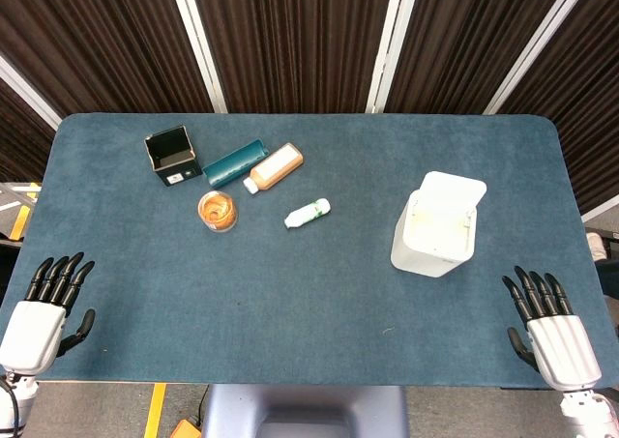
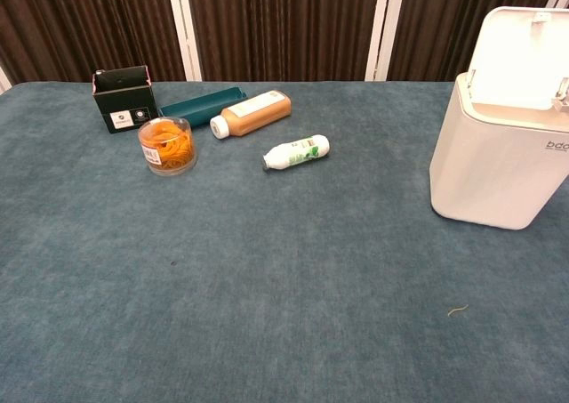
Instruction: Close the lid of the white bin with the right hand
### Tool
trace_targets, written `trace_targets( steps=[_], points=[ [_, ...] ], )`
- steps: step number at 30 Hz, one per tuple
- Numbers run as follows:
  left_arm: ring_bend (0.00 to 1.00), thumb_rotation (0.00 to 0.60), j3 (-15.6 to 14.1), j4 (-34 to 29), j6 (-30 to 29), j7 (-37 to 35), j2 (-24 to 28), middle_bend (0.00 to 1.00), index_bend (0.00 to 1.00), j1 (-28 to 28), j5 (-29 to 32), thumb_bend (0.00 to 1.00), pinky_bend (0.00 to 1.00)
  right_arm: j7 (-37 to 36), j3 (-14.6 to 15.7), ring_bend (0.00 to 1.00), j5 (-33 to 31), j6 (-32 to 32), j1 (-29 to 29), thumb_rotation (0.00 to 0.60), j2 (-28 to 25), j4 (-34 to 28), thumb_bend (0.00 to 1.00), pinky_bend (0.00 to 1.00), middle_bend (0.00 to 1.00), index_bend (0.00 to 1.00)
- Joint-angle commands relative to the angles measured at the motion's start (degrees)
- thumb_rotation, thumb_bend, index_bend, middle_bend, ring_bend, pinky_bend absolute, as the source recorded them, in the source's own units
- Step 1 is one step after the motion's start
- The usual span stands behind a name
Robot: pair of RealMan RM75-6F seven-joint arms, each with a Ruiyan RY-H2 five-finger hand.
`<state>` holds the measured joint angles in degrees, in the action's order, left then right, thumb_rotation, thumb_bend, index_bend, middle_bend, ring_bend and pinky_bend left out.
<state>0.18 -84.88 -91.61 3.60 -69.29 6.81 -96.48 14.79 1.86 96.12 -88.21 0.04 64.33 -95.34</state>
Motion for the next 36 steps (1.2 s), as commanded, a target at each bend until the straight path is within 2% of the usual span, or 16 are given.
trace_targets(
  steps=[1,4,7,9,11,12,13,14,15,18,21,24,27,30,36],
  points=[
    [0.00,0.600,0.0,0.0,0.2,0.0,0.0,0.00,0.00,0.0,0.2,0.46,0.01,-0.1,-0.1,0.00,0.0,0.4,0.2,0.600,0.1,0.1,0.47,0.00,0.00,0.00],
    [0.00,0.600,0.0,0.2,0.6,0.2,-0.1,0.00,0.00,0.2,0.1,0.46,0.01,-1.1,-0.6,0.00,0.3,1.0,1.2,0.600,0.5,0.6,0.47,0.00,0.00,0.00],
    [0.00,0.600,0.0,0.3,1.2,0.5,-0.2,0.00,0.00,0.4,0.4,0.46,0.01,-1.9,-2.4,0.00,-0.9,1.4,2.4,0.600,1.6,0.1,0.47,0.02,0.00,0.00],
    [0.00,0.600,0.0,0.3,1.3,0.6,-0.2,0.00,0.00,0.5,0.4,0.46,0.01,-1.9,-3.1,0.05,-1.2,1.4,2.8,0.600,1.9,-0.3,0.47,0.14,0.07,0.00],
    [0.00,0.600,0.1,0.3,1.6,0.7,-0.2,0.00,0.00,0.6,0.6,0.46,0.01,-1.1,-5.5,0.37,-1.9,1.2,4.2,0.600,2.7,-1.9,0.47,0.51,0.40,0.00],
    [0.00,0.600,0.3,0.3,1.7,0.7,-0.3,0.00,0.00,0.7,0.9,0.46,0.01,0.5,-8.0,0.64,-2.6,1.0,5.7,0.600,3.4,-3.5,0.47,0.78,0.66,0.00],
    [0.00,0.600,0.8,0.4,2.1,0.1,-0.2,0.00,0.00,0.9,1.8,0.46,0.01,4.7,-12.4,0.88,-5.8,3.9,9.3,0.600,3.3,-8.2,0.48,0.95,0.87,0.01],
    [0.00,0.600,1.0,0.6,2.6,-0.4,-0.1,0.00,0.00,1.1,2.4,0.46,0.01,9.8,-15.5,0.94,-10.7,7.4,11.7,0.600,2.2,-12.1,0.48,0.98,0.93,0.02],
    [0.00,0.600,1.2,0.7,3.0,-0.8,-0.1,0.00,0.00,1.3,2.8,0.46,0.01,15.5,-18.5,0.98,-16.6,10.0,13.9,0.600,1.2,-16.2,0.48,1.00,0.97,0.04],
    [0.00,0.600,1.3,1.2,3.9,-1.1,-0.1,0.00,0.00,1.4,3.7,0.46,0.01,23.9,-24.3,1.00,-30.3,14.3,19.2,0.600,-0.3,-23.1,0.51,1.00,1.00,0.11],
    [0.00,0.600,1.5,1.4,4.9,-1.0,-0.2,0.00,0.00,1.7,4.7,0.46,0.02,31.2,-28.7,1.00,-43.2,16.2,25.2,0.600,-1.0,-25.2,0.57,1.00,1.00,0.16],
    [0.00,0.600,1.7,1.5,5.9,-0.6,-0.4,0.00,0.00,2.1,5.4,0.46,0.02,37.0,-31.4,1.00,-54.1,16.0,30.9,0.600,-1.1,-25.1,0.60,1.00,1.00,0.20],
    [0.00,0.600,1.8,1.8,7.4,-0.6,-0.7,0.00,0.00,2.6,6.3,0.46,0.02,39.9,-32.5,1.00,-64.0,16.1,35.3,0.600,-0.7,-23.2,0.60,1.00,1.00,0.23],
    [0.00,0.600,2.2,2.2,9.1,-0.7,-1.1,0.00,0.00,3.3,7.6,0.46,0.01,42.0,-32.4,1.00,-70.8,16.9,39.0,0.600,-1.0,-21.6,0.60,1.00,1.00,0.23],
    [0.00,0.600,2.6,2.8,11.1,-1.3,-1.3,0.00,0.00,4.1,9.4,0.46,0.01,43.9,-29.8,1.00,-76.4,18.0,44.0,0.600,-0.4,-18.2,0.60,1.00,1.00,0.25]
  ],
)
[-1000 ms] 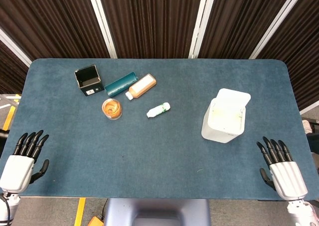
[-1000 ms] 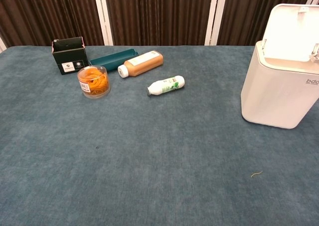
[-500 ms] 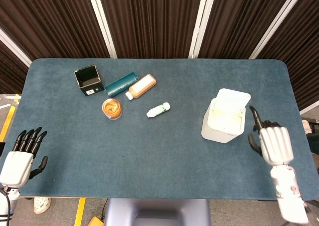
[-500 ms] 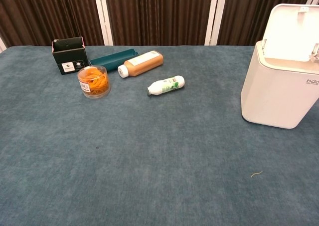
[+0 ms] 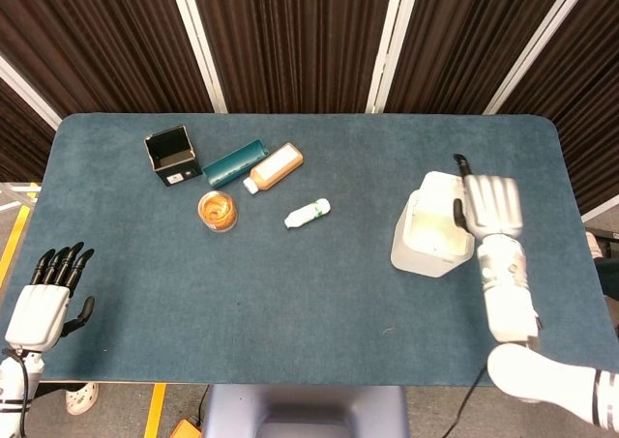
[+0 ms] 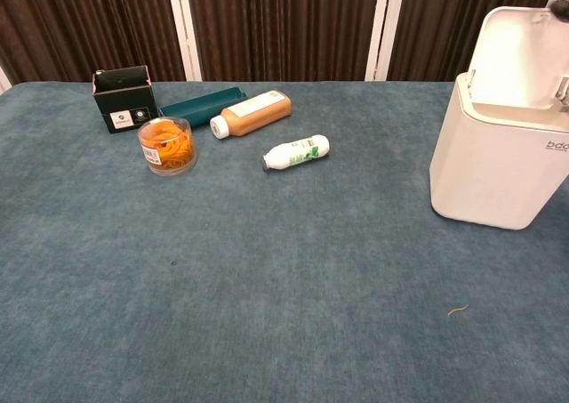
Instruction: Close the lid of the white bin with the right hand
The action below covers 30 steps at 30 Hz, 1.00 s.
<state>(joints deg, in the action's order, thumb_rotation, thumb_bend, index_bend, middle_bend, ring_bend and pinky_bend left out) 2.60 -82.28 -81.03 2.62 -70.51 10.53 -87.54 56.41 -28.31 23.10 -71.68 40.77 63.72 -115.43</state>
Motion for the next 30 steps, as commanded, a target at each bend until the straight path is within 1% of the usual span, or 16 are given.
trace_targets(
  steps=[1,4,10,17,20,23,27,30],
  points=[
    [0.00,0.600,0.2,0.3,0.8,-0.3,-0.1,0.00,0.00,0.4,0.6,0.46,0.01,2.4,0.7,1.00,-4.0,1.8,3.9,0.600,0.3,2.4,0.60,1.00,1.00,0.25],
    [0.00,0.600,0.3,0.5,1.2,-0.6,-0.1,0.00,0.00,0.6,1.0,0.46,0.02,2.7,1.9,1.00,-5.9,2.0,5.7,0.600,0.5,3.8,0.60,1.00,1.00,0.26],
    [0.00,0.600,-0.4,-0.1,2.1,-2.4,0.5,0.00,0.00,1.1,0.3,0.46,0.02,3.8,5.0,1.00,-9.4,2.7,8.0,0.600,0.2,5.6,0.60,1.00,1.00,0.31],
    [0.00,0.600,-0.5,0.0,2.0,-2.2,0.4,0.00,0.00,1.2,0.2,0.46,0.02,2.0,7.7,1.00,-8.5,2.1,8.1,0.600,-2.2,3.6,0.60,1.00,1.00,0.37],
    [0.00,0.600,-0.7,0.0,2.2,-2.1,0.4,0.00,0.00,1.4,0.1,0.46,0.01,0.5,8.5,1.00,-7.0,1.4,7.5,0.600,-3.7,1.9,0.60,1.00,1.00,0.38],
    [0.00,0.600,-0.9,-0.2,2.0,-2.2,0.3,0.00,0.00,1.4,-0.3,0.46,0.01,-0.6,10.4,1.00,-4.7,0.9,6.2,0.600,-5.9,-1.6,0.60,1.00,1.00,0.38],
    [0.00,0.600,-1.3,-0.7,0.7,-3.1,0.7,0.00,0.00,1.1,-1.5,0.46,0.01,1.1,14.5,1.00,-1.7,-1.2,4.9,0.600,-8.6,-7.4,0.60,1.00,1.00,0.38],
    [0.00,0.600,-1.9,-1.2,-0.5,-3.8,1.3,0.00,0.00,0.6,-2.7,0.46,0.01,1.9,17.4,1.00,1.5,-4.0,3.7,0.600,-8.9,-10.5,0.60,1.00,1.00,0.37]
  ],
)
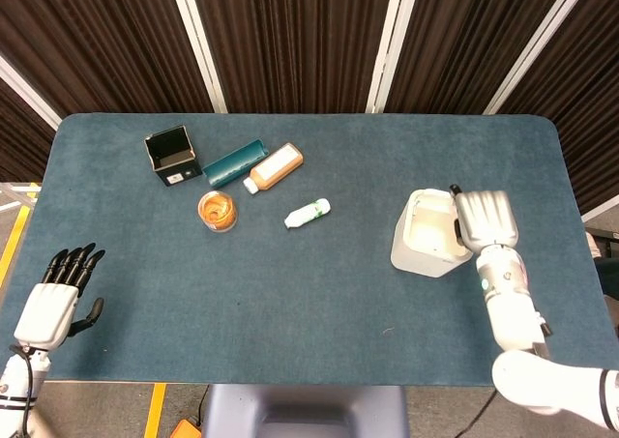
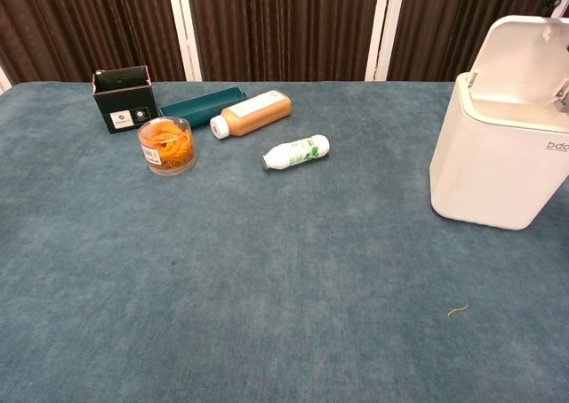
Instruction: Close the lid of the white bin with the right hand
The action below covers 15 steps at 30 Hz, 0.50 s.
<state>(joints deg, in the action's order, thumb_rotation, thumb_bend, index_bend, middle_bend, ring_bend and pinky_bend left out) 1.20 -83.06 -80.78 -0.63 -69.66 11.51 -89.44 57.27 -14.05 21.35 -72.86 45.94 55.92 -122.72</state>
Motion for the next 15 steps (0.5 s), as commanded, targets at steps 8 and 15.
trace_targets(
  steps=[8,15],
  points=[
    [0.00,0.600,-1.3,-1.0,-3.0,-2.0,1.6,0.00,0.00,-0.8,-3.5,0.46,0.01,0.5,8.8,1.00,7.6,-5.8,-4.2,0.600,1.6,-3.6,0.60,1.00,1.00,0.35],
    [0.00,0.600,-1.2,-0.9,-2.5,-2.3,1.6,0.00,0.00,-0.6,-2.9,0.46,0.01,-0.5,11.7,1.00,10.1,-4.4,-5.3,0.600,3.5,-0.7,0.60,1.00,1.00,0.33]
  ],
)
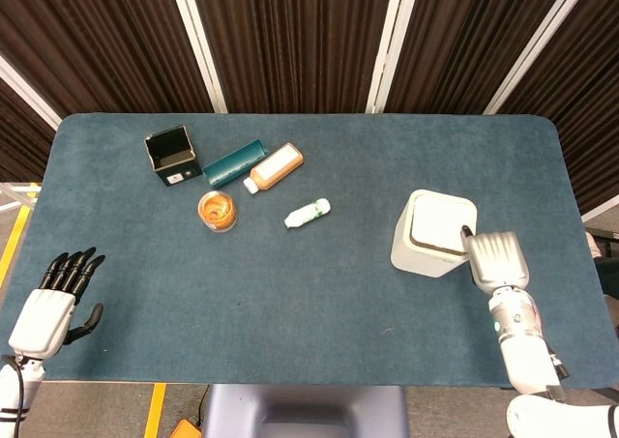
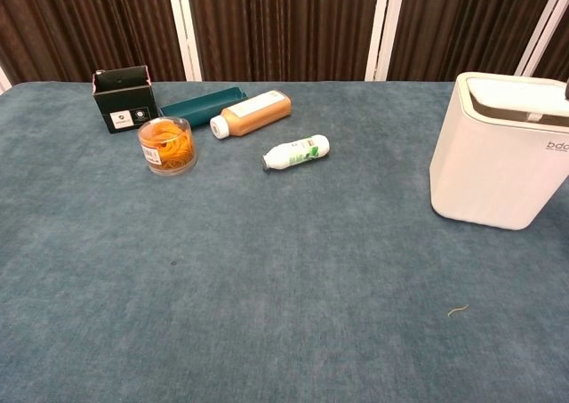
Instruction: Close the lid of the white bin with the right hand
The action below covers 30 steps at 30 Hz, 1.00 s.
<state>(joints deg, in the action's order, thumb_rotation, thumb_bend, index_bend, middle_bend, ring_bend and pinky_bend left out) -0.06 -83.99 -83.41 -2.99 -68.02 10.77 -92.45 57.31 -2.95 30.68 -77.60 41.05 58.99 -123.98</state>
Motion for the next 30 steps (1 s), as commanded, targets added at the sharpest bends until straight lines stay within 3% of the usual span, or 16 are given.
trace_targets(
  steps=[1,18,26,30],
  points=[
    [0.00,0.600,0.1,0.0,0.2,0.1,0.0,0.00,0.00,0.2,0.1,0.46,0.01,-0.8,0.8,1.00,1.1,0.5,-0.5,0.600,0.5,0.8,0.60,1.00,1.00,0.33],
    [0.00,0.600,0.0,0.1,-0.7,0.3,0.2,0.00,0.00,-0.2,-0.2,0.46,0.01,-2.4,2.1,1.00,2.3,2.5,-0.3,0.600,2.1,2.7,0.60,1.00,1.00,0.32],
    [0.00,0.600,0.0,0.0,-1.4,0.1,0.3,0.00,0.00,-0.4,-0.5,0.46,0.01,-12.7,4.1,1.00,19.5,-1.7,-6.8,0.600,-3.0,-1.2,0.60,1.00,1.00,0.28],
    [0.00,0.600,0.0,-0.2,-1.9,0.2,0.3,0.00,0.00,-0.5,-0.9,0.46,0.02,-17.2,7.1,0.99,31.2,-5.5,-11.8,0.600,-4.0,-1.1,0.60,0.99,1.00,0.18]
  ],
)
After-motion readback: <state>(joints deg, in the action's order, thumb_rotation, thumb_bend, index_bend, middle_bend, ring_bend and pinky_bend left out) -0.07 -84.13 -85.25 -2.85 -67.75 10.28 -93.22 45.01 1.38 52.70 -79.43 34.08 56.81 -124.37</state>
